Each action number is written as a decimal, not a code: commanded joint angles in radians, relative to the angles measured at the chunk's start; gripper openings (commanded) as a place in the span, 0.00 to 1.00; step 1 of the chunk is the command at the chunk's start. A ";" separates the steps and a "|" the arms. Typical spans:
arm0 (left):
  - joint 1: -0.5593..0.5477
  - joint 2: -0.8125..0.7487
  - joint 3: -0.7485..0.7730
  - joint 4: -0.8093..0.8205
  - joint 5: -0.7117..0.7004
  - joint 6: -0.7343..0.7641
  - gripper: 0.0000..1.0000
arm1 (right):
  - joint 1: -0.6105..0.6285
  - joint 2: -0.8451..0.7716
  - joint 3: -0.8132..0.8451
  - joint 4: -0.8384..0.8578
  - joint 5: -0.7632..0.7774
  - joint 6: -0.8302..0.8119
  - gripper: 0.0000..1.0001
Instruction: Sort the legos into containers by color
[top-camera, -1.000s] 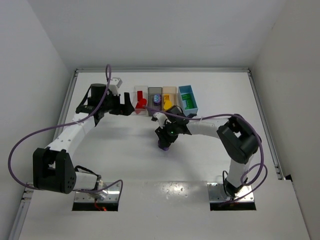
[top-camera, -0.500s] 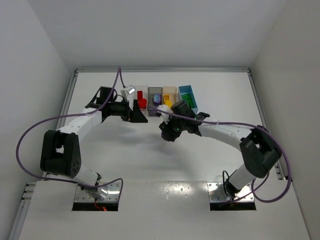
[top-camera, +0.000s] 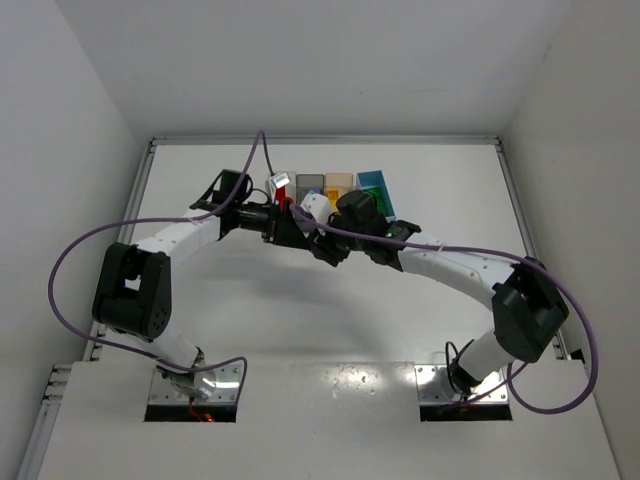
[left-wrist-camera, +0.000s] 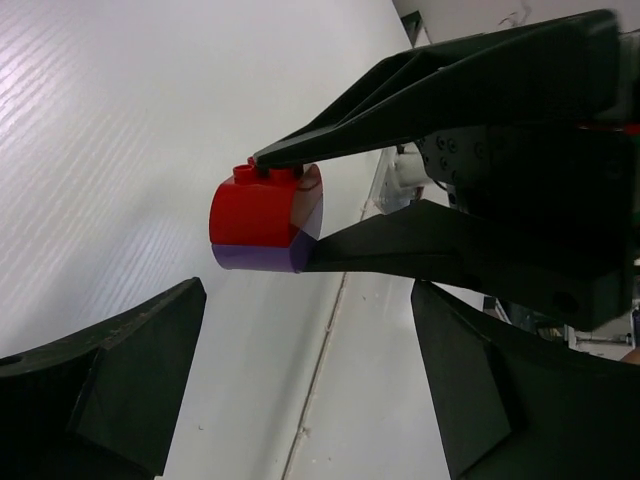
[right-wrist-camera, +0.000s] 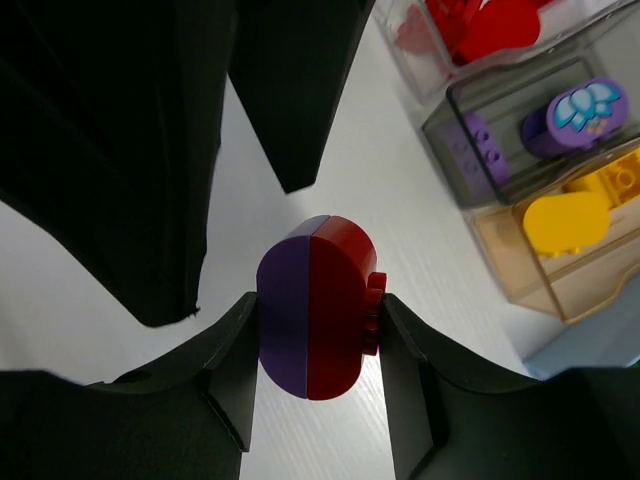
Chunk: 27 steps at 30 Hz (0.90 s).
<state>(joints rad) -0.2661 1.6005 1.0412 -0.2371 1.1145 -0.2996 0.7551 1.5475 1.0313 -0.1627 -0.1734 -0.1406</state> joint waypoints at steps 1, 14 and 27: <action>-0.012 -0.002 0.023 0.033 0.050 -0.004 0.90 | 0.016 -0.018 0.065 0.066 0.032 -0.017 0.15; -0.012 -0.011 0.013 0.033 0.031 0.027 0.72 | 0.026 0.011 0.138 0.066 0.023 0.002 0.15; 0.038 -0.022 0.022 0.033 0.096 0.027 0.72 | 0.017 -0.053 0.020 0.057 0.006 0.003 0.15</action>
<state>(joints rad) -0.2417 1.6009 1.0412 -0.2371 1.1606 -0.2932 0.7734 1.5364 1.0801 -0.1356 -0.1589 -0.1455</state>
